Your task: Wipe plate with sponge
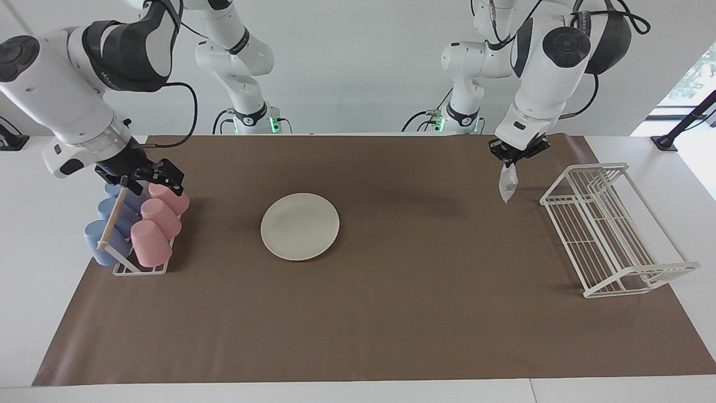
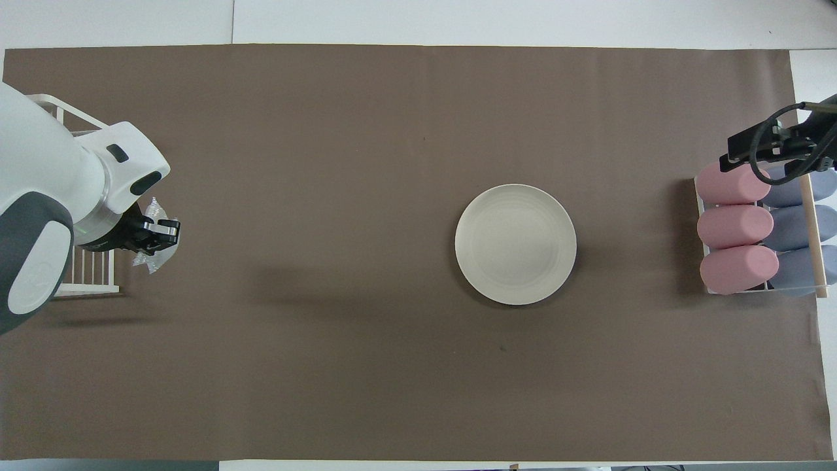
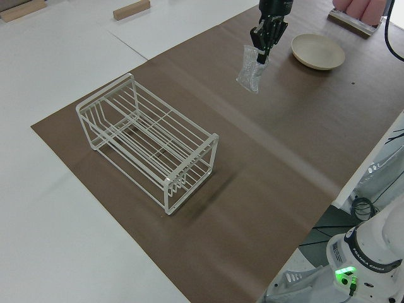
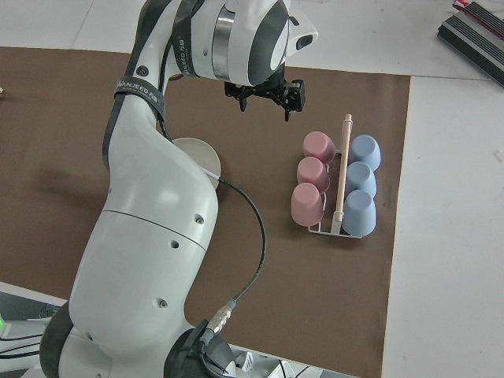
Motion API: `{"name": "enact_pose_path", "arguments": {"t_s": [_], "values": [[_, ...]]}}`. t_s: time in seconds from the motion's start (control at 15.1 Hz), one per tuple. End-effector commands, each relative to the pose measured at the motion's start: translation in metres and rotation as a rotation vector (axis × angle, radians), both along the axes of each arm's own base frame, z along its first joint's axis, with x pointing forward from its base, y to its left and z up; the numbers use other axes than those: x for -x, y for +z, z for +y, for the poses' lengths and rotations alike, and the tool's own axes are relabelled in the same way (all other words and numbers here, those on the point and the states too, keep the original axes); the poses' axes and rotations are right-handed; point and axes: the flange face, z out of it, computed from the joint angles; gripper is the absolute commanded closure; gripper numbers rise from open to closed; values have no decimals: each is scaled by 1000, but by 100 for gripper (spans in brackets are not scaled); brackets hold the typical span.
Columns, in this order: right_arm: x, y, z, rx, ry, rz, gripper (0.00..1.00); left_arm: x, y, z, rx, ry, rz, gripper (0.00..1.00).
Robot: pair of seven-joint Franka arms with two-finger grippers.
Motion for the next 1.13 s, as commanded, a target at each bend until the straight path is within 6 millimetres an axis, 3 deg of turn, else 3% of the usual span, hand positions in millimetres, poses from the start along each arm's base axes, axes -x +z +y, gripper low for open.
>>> {"name": "enact_pose_path", "arguments": {"t_s": [0.0,0.13,0.4,0.6,0.73,0.93,1.06], "values": [[16,17,1,24,9,-12,0,-1,13,0,-198,-20,-22,100],[18,24,2,25,17,-25,0,-4,16,13,-317,-21,-33,100],[33,50,6,27,17,-46,0,-30,-18,30,-576,4,-36,100],[39,47,5,33,14,-35,0,-53,-43,41,-767,-53,-46,100],[70,37,8,27,15,2,0,-68,-61,47,-838,-91,-54,100],[80,32,-3,24,1,16,0,-85,-75,67,-895,-93,-118,100],[85,30,-4,23,-1,29,0,-97,-105,68,-886,-48,-169,100]]}}
